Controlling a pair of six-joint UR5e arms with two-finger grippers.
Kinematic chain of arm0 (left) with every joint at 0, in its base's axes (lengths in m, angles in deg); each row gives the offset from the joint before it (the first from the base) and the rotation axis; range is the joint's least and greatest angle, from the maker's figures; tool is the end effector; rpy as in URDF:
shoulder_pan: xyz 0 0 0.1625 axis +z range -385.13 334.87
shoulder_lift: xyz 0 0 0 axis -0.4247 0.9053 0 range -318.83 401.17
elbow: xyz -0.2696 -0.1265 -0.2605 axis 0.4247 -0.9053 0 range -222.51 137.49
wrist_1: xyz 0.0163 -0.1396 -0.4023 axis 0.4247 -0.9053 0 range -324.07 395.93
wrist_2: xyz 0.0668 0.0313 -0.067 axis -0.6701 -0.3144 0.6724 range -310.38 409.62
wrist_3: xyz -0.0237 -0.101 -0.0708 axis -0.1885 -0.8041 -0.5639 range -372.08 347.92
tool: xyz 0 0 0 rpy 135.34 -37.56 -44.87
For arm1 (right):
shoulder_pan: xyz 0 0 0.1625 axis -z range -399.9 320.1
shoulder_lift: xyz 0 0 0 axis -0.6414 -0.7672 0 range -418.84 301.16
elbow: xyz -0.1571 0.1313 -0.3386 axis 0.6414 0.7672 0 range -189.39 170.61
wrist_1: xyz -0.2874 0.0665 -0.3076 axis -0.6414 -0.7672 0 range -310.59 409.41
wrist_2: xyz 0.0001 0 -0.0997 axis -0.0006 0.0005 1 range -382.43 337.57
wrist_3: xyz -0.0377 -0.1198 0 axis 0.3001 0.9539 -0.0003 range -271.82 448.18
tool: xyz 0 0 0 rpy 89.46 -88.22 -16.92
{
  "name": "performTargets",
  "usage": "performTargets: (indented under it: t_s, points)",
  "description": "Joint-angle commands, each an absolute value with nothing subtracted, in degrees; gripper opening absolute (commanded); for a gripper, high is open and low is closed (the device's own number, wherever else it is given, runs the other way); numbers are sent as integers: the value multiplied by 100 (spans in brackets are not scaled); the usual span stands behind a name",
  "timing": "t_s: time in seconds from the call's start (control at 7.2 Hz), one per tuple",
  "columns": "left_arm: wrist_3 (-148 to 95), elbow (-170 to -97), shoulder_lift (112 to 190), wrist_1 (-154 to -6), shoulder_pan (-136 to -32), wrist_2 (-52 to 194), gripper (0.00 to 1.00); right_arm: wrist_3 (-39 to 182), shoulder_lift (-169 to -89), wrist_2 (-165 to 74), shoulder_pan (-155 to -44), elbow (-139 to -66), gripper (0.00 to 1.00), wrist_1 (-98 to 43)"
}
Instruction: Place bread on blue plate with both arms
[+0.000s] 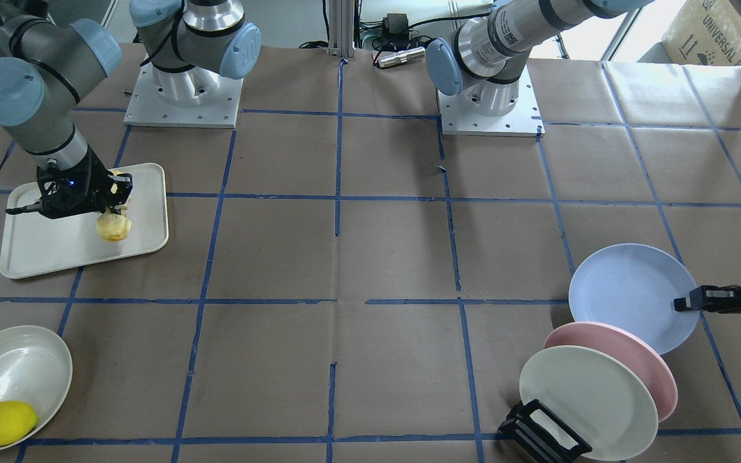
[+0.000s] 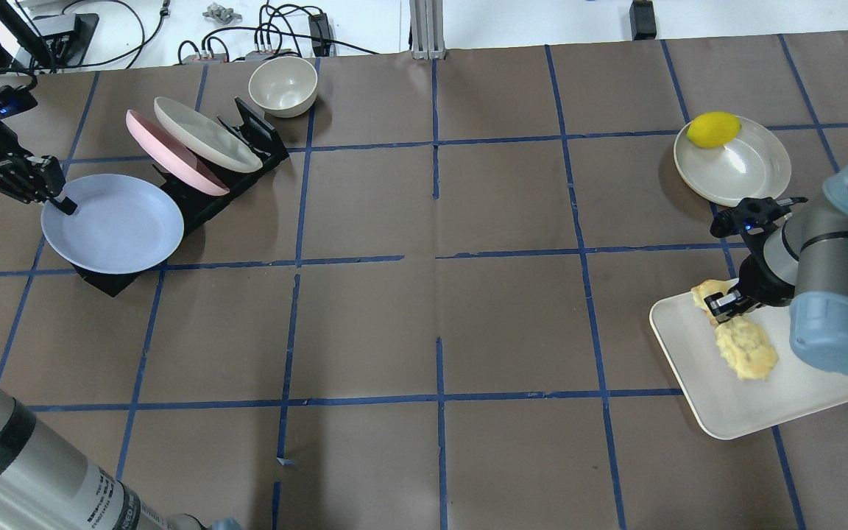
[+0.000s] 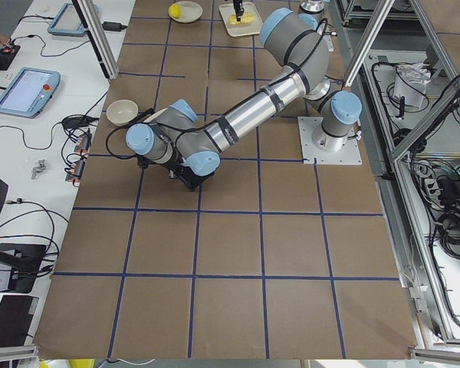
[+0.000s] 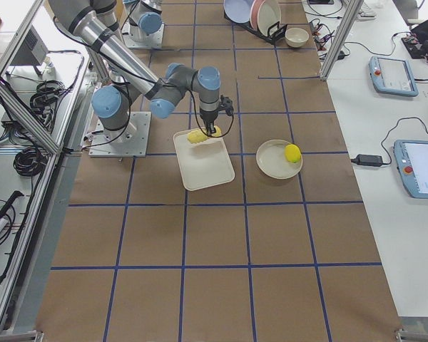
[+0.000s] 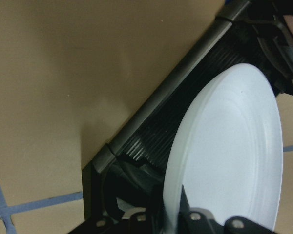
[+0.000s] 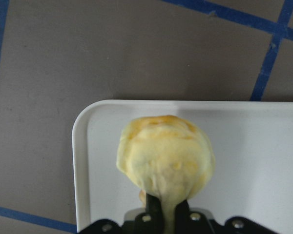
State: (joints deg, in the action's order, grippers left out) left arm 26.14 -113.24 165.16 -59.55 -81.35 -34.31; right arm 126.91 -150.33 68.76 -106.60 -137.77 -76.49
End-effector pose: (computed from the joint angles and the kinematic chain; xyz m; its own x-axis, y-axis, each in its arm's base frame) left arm 0.2468 -0.6326 0.2362 -0.9562 0.0243 0.2916 0.0888 0.9737 0.2100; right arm -0.0425 -0.4292 0.1878 -0.9639 -0.2664 0.0054 -0.2662 0.9636 0.0265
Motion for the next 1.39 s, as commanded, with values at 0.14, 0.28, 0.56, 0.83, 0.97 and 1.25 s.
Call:
performTargets:
  t_s: [0.14,0.28,0.56,0.83,0.97,1.25]
  points:
    - [2607,-11867,15345,-6707,-8243,-3678,3,11645,-15349,6942,-11719,-11942,5,-5238]
    - [2520,-12506,14793,-6682,-8383,-3625,3,10900,-15306,6924,-12298,-11368,5,-4619]
    - [1628,-13607,13930,-6507,-9293,-3268,3,10183,-15350,6924,-12943,-11143,6,-4489]
    - [792,-13909,13951,-5921,-10270,-2224,3,10067,-15394,6932,-12998,-11143,6,-4481]
    - [587,-14084,14170,-5299,-10648,-1905,3,9875,-15403,6932,-13007,-11143,7,-4472]
    - [-235,-14314,14758,-3964,-11168,-1404,3,9838,-15403,6915,-13007,-11169,8,-4472]
